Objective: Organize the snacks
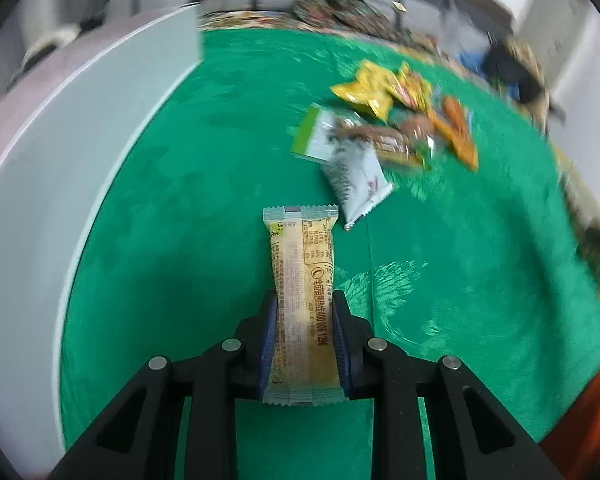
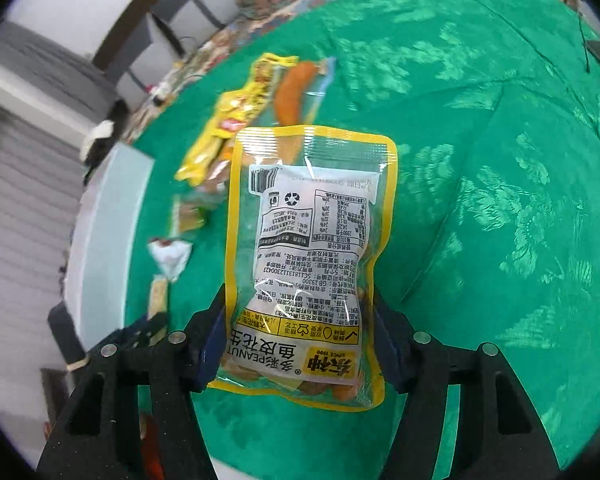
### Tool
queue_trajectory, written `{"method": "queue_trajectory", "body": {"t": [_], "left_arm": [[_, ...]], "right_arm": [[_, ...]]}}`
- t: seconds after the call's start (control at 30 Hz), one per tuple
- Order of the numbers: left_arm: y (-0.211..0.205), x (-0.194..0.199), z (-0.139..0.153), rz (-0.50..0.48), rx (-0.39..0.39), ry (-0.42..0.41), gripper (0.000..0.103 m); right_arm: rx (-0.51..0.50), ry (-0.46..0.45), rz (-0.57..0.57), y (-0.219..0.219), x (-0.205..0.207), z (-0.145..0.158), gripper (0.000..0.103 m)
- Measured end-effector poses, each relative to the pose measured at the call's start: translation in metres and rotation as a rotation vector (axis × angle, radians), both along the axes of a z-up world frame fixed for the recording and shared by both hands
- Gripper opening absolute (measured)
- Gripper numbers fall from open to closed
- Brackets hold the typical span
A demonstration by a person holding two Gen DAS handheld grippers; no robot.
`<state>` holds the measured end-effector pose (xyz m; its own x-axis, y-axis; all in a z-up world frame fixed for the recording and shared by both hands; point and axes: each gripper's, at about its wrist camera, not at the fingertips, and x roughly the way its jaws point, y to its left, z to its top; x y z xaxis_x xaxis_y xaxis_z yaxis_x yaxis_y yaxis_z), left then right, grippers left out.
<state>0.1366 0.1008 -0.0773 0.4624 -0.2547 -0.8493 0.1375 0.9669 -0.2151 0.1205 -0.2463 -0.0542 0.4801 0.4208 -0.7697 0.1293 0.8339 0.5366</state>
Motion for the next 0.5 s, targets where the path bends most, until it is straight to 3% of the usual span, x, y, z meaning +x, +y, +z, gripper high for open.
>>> {"method": "queue_trajectory", "body": {"t": [0.13,0.23,0.33,0.43,0.5], "left_arm": [[0.047,-0.026,0.036,0.108,-0.186,-0.04,0.025],[0.091,-0.038,0.078,0.167,-0.252,-0.109,0.025],[0.151,-0.04,0.109,0.258,-0.205,-0.166,0.025],[0.206,-0.036,0.11,0.379,-0.08,-0.16,0.025],[0.237,-0.032,0.1,0.453,-0.03,-0.117,0.033]], "right_arm": [[0.015,0.013,0.077,0.041,-0.006,0.006,0.065],[0.061,-0.026,0.149,0.087,0.008,0.024,0.065],[0.115,-0.108,0.284,0.164,0.029,0.064,0.066],[0.14,-0.185,0.429,0.257,0.053,0.105,0.066],[0.137,-0.239,0.487,0.315,0.067,0.123,0.07]]}}
